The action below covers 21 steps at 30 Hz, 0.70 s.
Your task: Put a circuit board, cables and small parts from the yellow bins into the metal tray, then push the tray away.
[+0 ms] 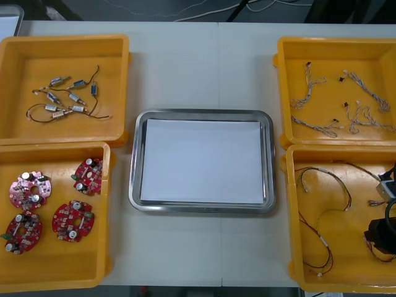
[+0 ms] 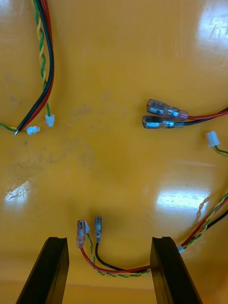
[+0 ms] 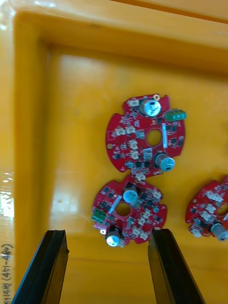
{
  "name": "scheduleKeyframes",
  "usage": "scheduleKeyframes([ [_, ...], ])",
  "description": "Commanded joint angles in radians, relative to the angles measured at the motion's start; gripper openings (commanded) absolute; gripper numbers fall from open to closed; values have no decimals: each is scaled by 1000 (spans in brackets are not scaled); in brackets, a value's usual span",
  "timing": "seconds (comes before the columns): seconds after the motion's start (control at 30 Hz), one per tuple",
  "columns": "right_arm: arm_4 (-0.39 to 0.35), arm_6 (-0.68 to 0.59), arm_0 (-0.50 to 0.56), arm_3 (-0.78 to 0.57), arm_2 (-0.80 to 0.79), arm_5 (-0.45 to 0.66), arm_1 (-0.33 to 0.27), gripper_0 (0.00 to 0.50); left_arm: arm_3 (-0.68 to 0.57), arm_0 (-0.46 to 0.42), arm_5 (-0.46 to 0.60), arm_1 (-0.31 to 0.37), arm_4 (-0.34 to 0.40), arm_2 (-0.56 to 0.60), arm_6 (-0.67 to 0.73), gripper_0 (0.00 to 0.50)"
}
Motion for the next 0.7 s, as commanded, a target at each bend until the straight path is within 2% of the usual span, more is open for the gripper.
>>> scheduleKeyframes([
  [0.03, 28, 43, 42, -31, 28, -34, 28, 500, 49, -54, 47, 37, -55, 17, 182, 500],
  [0.3, 69, 43, 62, -29, 50, -77, 37, 500, 91, -103, 78, 29, -103, -21, 348, 500],
  [0.43, 85, 43, 66, -31, 50, -78, 61, 500, 91, -113, 78, 3, -147, -41, 403, 500],
  [0.7, 102, 51, 91, -29, 54, -110, 77, 500, 89, -119, 78, -72, -189, -43, 442, 500],
])
